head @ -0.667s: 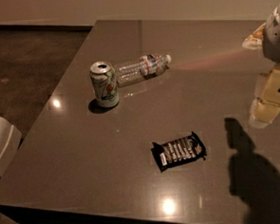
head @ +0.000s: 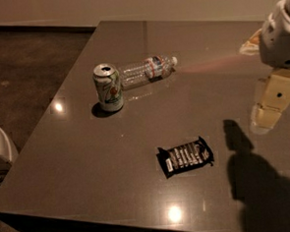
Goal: Move rxbar chocolate near 7up can
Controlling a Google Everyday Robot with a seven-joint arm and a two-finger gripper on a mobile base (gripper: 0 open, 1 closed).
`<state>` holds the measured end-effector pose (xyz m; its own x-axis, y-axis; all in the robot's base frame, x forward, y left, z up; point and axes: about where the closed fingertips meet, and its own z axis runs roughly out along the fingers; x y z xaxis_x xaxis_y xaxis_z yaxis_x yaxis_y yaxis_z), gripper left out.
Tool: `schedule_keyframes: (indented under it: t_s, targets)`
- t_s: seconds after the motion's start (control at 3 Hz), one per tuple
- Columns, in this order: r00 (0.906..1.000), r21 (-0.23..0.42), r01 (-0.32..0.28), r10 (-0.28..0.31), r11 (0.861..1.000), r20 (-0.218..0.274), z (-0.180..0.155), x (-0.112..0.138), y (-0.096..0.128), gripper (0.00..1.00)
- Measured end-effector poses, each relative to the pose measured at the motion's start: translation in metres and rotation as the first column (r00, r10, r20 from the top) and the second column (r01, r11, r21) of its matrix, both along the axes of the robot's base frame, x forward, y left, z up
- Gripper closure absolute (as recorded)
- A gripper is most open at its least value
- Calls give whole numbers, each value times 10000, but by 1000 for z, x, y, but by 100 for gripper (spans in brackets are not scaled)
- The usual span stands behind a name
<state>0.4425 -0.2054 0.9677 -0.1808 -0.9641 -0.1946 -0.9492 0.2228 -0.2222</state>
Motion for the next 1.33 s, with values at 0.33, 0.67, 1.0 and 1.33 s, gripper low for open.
schedule_keyframes:
  t_s: [0.33,0.67,1.0,1.33]
  targets:
    - [9973,-45,-665,663,9978,-302,-20,6,16,0]
    - [9912,-103,-1219,1212,9925,-525,-42,8,29,0]
    - [9832,-176,-1712,1697,9851,-668,-60,3,37,0]
    - [9699,-296,-2298,2265,9728,-890,-85,-7,48,0]
